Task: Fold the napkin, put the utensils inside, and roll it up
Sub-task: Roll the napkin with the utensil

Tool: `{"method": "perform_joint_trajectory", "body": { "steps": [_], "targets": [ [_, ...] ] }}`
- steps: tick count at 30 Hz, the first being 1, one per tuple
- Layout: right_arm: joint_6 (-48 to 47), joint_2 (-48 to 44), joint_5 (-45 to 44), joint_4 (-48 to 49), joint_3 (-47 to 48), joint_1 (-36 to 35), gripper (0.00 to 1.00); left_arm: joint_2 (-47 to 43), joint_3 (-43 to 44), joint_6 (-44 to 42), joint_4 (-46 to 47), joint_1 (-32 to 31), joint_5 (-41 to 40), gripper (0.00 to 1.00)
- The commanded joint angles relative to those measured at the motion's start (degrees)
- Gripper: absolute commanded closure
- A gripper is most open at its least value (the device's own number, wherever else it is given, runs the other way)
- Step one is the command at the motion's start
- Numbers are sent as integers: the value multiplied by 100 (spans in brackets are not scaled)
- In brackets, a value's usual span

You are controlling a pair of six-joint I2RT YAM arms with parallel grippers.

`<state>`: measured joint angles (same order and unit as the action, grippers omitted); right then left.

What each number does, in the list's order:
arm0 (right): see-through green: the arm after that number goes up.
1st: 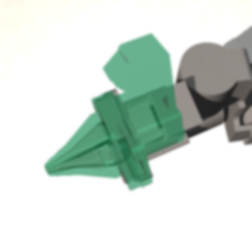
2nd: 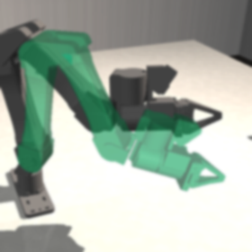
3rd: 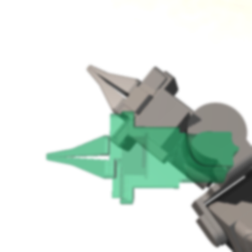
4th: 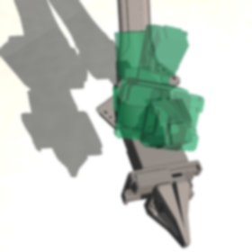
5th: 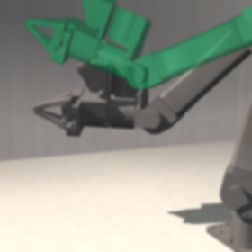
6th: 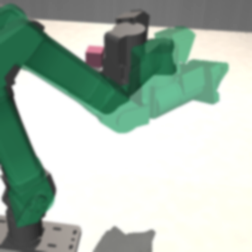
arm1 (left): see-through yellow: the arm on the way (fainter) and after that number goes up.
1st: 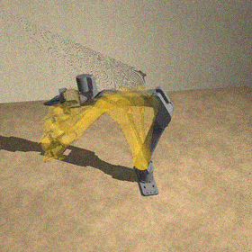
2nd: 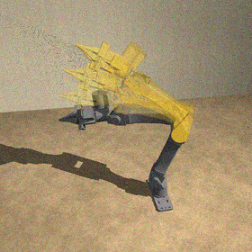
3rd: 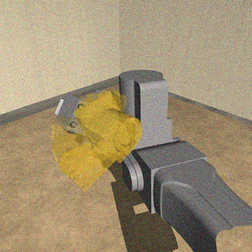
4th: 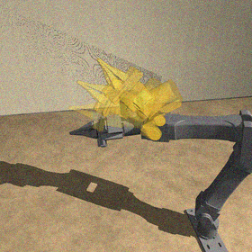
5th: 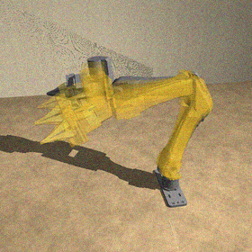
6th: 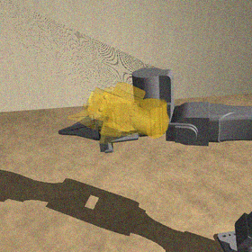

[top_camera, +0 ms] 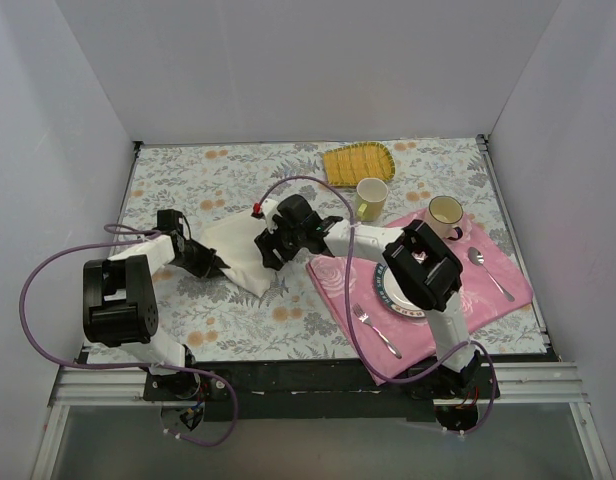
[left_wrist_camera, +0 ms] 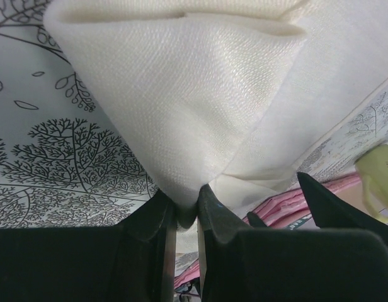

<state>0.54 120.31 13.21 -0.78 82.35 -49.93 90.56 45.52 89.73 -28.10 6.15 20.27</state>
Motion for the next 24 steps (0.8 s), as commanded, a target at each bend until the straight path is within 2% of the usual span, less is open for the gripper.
{"method": "perform_joint_trajectory", "body": {
  "steps": [1, 6, 11, 24],
  "targets": [
    [-1081, -561, -364, -555, 562, -420, 20, 154, 132, -123, -468, 88, -392, 100],
    [-1494, -342, -205, -731, 993, -859, 15, 207, 256, -97, -644, 97, -463, 100],
    [-1670, 53, -644, -731, 1284, -1264, 16, 304, 291, 0, -820, 88, -331, 100],
    [-2093, 493, -1716, -72, 783, -1555, 24, 321, 458, 123, -1049, 97, -59, 100]
  ]
}}
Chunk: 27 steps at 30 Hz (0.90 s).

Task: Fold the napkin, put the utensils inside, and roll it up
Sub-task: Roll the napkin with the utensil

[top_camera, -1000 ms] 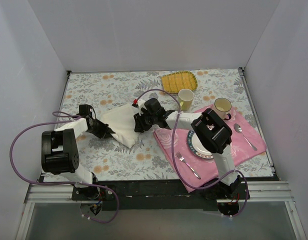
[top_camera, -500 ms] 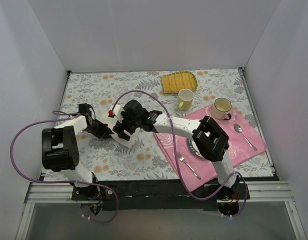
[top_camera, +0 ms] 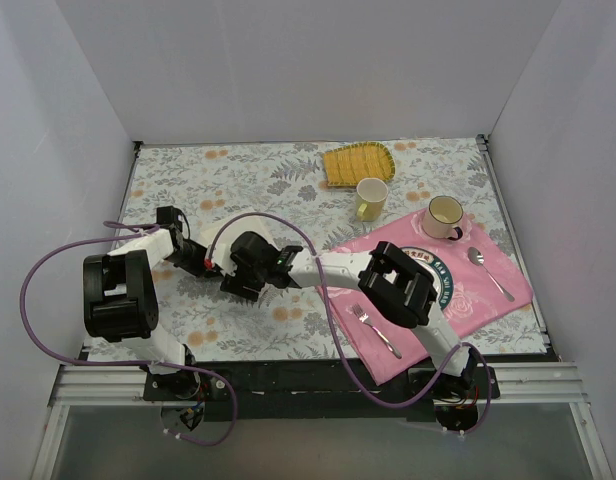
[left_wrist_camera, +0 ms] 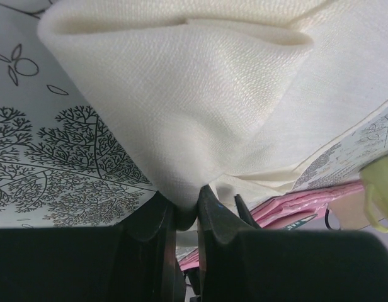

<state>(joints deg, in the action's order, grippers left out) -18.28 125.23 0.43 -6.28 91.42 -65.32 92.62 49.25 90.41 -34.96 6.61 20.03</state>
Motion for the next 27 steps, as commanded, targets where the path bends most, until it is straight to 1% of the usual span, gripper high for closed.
{"method": "perform_joint_trajectory", "body": {
  "steps": [1, 2, 3, 5, 6, 8, 9, 10, 12, 13, 14, 16, 17, 19, 20, 21, 22, 23, 24, 26, 27],
  "targets": [
    [-219, 19, -499, 496, -185, -16, 25, 125, 93, 47, -371, 42, -17, 100],
    [-228, 45, -526, 523, -229, -16, 26, 116, 93, 47, -371, 51, -26, 100],
    [-228, 54, -526, 575, -264, -7, 30, 107, 102, 38, -380, 51, -34, 100],
    [-228, 124, -526, 576, -318, -7, 36, 116, 93, 29, -389, 51, -26, 100],
    [-185, 159, -526, 576, -326, -16, 45, 125, 84, 29, -371, 51, -8, 100],
    [-149, 309, -395, 480, -195, -7, 53, 134, 49, -6, -301, 42, 62, 100],
    [-88, 370, -316, 253, -99, 10, 66, 125, 49, -76, -240, 51, 106, 100],
    [-53, 475, -124, 111, -2, 10, 77, 116, 40, -155, -170, 51, 158, 100],
    [26, 581, 228, -135, 279, 63, 95, 55, -12, -410, 85, 42, 168, 100],
    [192, 634, 482, -284, 332, 81, 98, -6, -73, -471, 199, 51, 142, 100],
    [263, 634, 633, -312, 368, 98, 99, -181, -117, -515, 400, 42, 133, 99],
    [552, 652, 1001, -417, 403, 186, 99, -340, -241, -656, 586, 51, 80, 95],
    [658, 661, 1090, -478, 438, 212, 99, -454, -276, -682, 726, 42, 71, 87],
    [895, 704, 1528, -575, 561, 353, 99, -543, -346, -770, 832, 51, 18, 79],
    [1280, 731, 1748, -654, 605, 423, 99, -621, -372, -805, 903, 51, 27, 70],
    [1475, 766, 1985, -672, 692, 571, 99, -666, -373, -832, 912, 51, 10, 67],
    [1686, 836, 2457, -690, 728, 651, 99, -727, -408, -893, 947, 51, -8, 66],
    [2036, 871, 2619, -699, 755, 713, 99, -832, -434, -928, 999, 51, -34, 63],
    [2196, 906, 2942, -681, 781, 801, 99, -1025, -443, -955, 1009, 42, -87, 55],
    [2407, 1021, 3243, -655, 825, 880, 99, -1289, -496, -1060, 1035, 42, -227, 47],
    [2704, 1047, 3549, -524, 825, 950, 99, -1534, -513, -1087, 1044, 42, -263, 44]
  ]
}}
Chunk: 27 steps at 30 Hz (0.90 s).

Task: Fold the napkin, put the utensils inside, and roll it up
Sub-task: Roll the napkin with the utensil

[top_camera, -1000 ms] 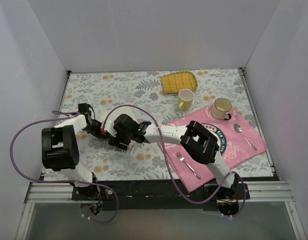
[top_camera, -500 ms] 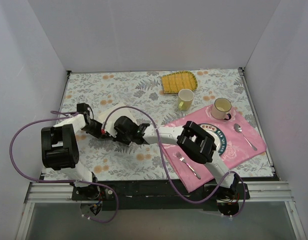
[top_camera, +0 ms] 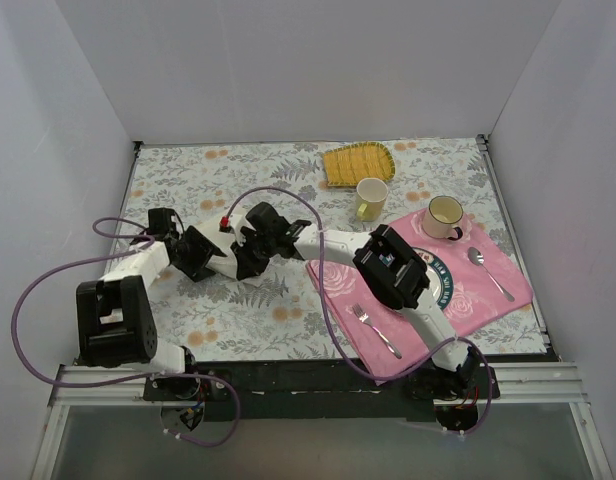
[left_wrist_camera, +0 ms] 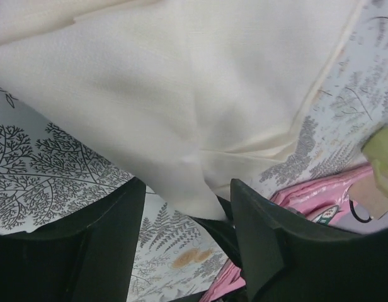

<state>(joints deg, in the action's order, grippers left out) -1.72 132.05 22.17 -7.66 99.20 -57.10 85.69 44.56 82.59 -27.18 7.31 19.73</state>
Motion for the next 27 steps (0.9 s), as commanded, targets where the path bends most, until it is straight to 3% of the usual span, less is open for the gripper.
{"method": "perform_joint_trajectory", "body": {
  "steps": [1, 9, 15, 17, 21, 27],
  "targets": [
    [1207, 461, 1534, -307, 47, 173, 99, -948, -70, -348, 257, -37, -285, 43],
    [3297, 875, 3106, 1325, -382, 586, 99, -1599, -632, -243, 213, -81, -118, 37],
    [5302, 928, 3451, 3585, -1287, 849, 99, -1696, -851, -68, 766, -81, 434, 47],
    [5942, 945, 3443, 4348, -1481, 928, 99, -1626, -975, 46, 1126, -81, 611, 55],
    [6289, 1016, 3390, 4660, -1588, 973, 99, -1468, -1247, 345, 1741, -72, 910, 69],
    [6272, 1007, 3224, 4581, -1667, 973, 99, -1371, -1415, 609, 2428, -81, 1042, 76]
  ]
}}
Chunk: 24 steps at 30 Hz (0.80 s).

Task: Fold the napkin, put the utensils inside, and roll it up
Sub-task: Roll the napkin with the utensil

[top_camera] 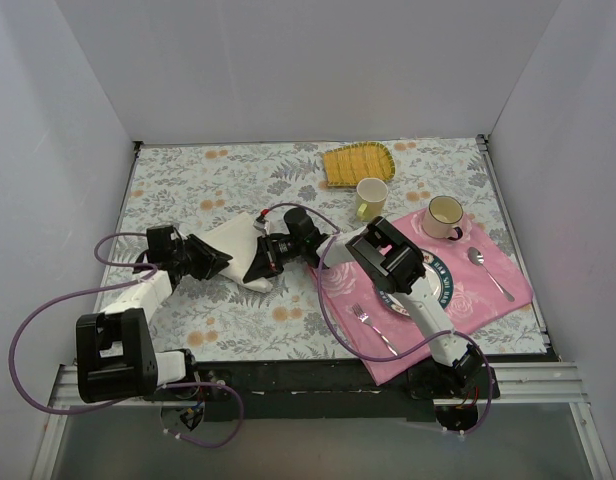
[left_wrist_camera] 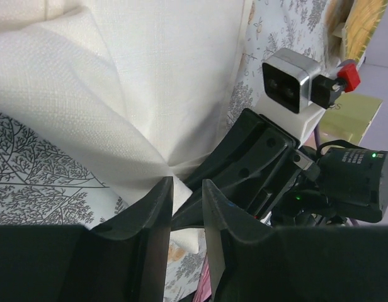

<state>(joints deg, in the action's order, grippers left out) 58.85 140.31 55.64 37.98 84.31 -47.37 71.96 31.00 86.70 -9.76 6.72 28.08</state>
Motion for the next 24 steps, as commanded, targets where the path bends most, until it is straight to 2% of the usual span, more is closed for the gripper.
{"method": "perform_joint_trajectory", "body": {
  "steps": [1, 6, 9, 13, 16, 17, 19, 21, 24],
  "targets": [
    [206, 155, -149, 17, -213, 0, 99, 54, -59, 199, 712, -13, 181, 76],
    [92, 84, -264, -150, -214, 0, 99, 335, -235, 234, 897, -13, -21, 79],
    [-268, -3, -369, -623, -91, 9, 98, 467, -358, 234, 941, -22, -170, 81],
    [-935, -100, -518, -1423, 146, 0, 91, 564, -411, 120, 941, -22, -495, 83],
    [-1761, -171, -685, -2363, 515, 0, 83, 801, -376, 67, 941, -4, -680, 84],
    [-2311, -197, -773, -2991, 629, 0, 77, 863, -358, 67, 941, -4, -672, 84],
    [-2902, -293, -1054, -3627, 1033, 0, 70, 1030, -323, 23, 950, -4, -733, 85],
    [-3691, -416, -1439, -4513, 1323, 0, 59, 1135, -279, -12, 941, 13, -751, 86],
    [-4510, -705, -1827, -5114, 1641, 0, 45, 1355, -156, -65, 871, 14, -769, 86]
  ]
}}
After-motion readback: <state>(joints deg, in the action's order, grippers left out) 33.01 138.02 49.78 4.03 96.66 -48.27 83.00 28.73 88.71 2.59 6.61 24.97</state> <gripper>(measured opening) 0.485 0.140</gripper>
